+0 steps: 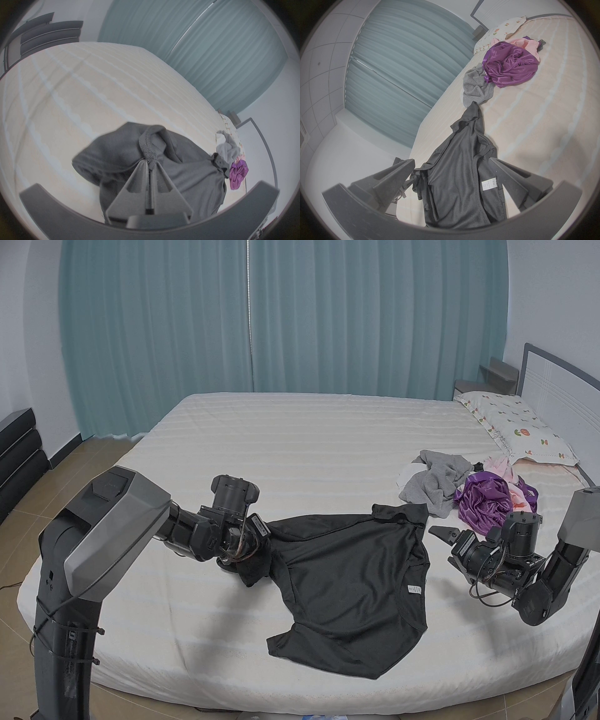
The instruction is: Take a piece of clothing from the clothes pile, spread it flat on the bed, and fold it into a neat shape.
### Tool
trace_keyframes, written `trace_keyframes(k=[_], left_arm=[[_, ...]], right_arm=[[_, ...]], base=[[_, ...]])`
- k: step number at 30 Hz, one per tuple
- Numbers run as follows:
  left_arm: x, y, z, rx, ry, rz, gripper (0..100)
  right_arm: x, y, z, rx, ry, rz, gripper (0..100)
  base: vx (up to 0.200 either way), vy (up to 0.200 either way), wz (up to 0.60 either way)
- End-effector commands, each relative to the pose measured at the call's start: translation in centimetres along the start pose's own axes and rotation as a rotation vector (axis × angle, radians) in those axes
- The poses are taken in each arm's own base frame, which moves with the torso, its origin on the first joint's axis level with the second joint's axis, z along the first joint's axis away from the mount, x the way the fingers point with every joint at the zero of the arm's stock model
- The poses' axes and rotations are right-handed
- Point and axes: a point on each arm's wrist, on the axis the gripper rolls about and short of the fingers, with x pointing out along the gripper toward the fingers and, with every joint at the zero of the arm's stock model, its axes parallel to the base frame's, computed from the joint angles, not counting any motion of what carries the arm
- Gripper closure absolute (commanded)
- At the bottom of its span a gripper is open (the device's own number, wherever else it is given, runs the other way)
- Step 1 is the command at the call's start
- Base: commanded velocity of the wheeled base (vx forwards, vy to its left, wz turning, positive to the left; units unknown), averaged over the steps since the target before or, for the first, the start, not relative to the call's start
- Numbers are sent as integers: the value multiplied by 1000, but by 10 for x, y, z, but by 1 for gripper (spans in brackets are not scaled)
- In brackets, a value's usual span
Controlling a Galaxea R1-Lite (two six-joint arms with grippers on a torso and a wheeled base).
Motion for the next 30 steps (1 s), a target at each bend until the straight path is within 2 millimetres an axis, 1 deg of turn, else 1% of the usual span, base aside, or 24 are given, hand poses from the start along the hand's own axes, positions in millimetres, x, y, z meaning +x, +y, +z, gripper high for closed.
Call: trace_keyframes(k=[1,4,7,8,10,11,12,14,16,17,19,22,26,27,30], left_arm=[[-5,3,20,-14,-42,-6,100],[-4,7,39,-20,-83,-11,100],[-4,11,63,-30,-136,-25,100],[-1,14,69,-34,-150,-25,100],[10,20,75,-36,-165,-20,100],[18,23,80,-38,-180,-19,100],[18,23,80,-38,-180,-19,100],[30,29,92,-49,-215,-20,100],[37,33,97,-57,-231,-22,100],[43,35,99,-61,-246,-27,100],[51,34,102,-66,-267,-35,100],[54,31,107,-84,-309,-42,100],[54,28,107,-95,-328,-64,100],[56,29,106,-96,-330,-66,0],[58,31,103,-94,-319,-50,0]], right_arm=[[0,-1,-1,1,4,-5,0],[1,-1,-3,0,11,-4,0],[3,-4,-5,1,18,-13,0],[3,-3,-5,1,19,-11,0],[4,-4,-5,2,19,-14,0],[5,-6,-6,2,22,-18,0],[5,-6,-6,2,22,-18,0],[6,-7,-7,2,26,-21,0],[7,-8,-7,3,27,-24,0],[9,-10,-8,4,29,-30,0],[10,-11,-9,5,33,-35,0],[12,-13,-11,6,38,-41,0],[13,-14,-12,4,33,-31,0],[13,-15,-12,3,33,-31,0],[12,-14,-14,0,32,-24,0]], base=[[0,0,0],[0,0,0],[0,0,0],[0,0,0],[0,0,0],[0,0,0],[0,0,0],[0,0,0],[0,0,0],[0,0,0],[0,0,0],[0,0,0],[0,0,0],[0,0,0],[0,0,0]])
